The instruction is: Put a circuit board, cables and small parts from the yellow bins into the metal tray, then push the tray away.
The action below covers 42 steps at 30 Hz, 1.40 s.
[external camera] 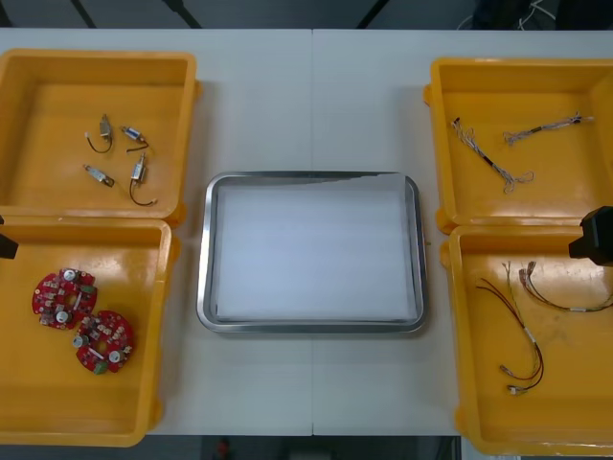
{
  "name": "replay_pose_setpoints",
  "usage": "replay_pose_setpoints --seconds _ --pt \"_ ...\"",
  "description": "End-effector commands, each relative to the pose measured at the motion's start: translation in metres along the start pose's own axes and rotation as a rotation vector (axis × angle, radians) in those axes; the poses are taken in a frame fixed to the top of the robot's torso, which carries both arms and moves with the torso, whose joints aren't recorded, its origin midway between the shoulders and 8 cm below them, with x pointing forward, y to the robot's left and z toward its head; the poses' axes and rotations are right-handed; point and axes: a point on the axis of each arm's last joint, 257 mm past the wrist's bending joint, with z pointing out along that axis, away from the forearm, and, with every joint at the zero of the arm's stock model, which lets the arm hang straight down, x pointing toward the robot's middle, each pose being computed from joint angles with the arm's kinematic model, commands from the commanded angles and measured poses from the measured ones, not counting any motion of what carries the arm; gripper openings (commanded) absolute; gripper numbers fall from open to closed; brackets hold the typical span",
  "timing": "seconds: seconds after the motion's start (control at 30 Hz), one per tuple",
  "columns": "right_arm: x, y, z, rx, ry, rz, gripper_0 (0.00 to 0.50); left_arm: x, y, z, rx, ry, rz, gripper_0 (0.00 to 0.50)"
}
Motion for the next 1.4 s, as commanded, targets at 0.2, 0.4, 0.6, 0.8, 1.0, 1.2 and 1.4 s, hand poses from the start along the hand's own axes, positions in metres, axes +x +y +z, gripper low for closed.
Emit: replay_pose_setpoints --seconds 0.2,0.4,0.6,0.8,1.0,1.2,1.4 --pt "0.021 0.021 0.008 -0.061 0.05 -0.066 0.5 0.004 0.016 0.003 -0.014 0.027 -0.04 0.5" --pt "0.028 0.019 0.006 -0.084 0.072 -0.313 0.5 0.005 0.023 0.006 -0.016 0.036 -0.097 0.5" --pt "0.038 0.017 0.011 -0.106 0.081 -0.553 0.5 0.012 0.02 0.007 -0.014 0.059 -0.218 0.5" --pt "0.047 0.011 0.018 -0.12 0.071 -0.8 0.5 0.018 0.014 0.01 -0.032 0.06 -0.328 0.5" --pt "0.053 0.0 0.022 -0.121 0.073 -1.028 0.5 0.028 0.016 0.018 -0.079 0.035 -0.423 0.5" --pt "0.052 -0.018 0.029 -0.116 0.084 -1.228 0.5 0.035 0.01 0.026 -0.08 0.019 -0.521 0.5" --pt "0.038 -0.03 0.036 -0.097 0.041 -1.412 0.5 0.042 0.013 0.038 -0.105 0.011 -0.538 0.5"
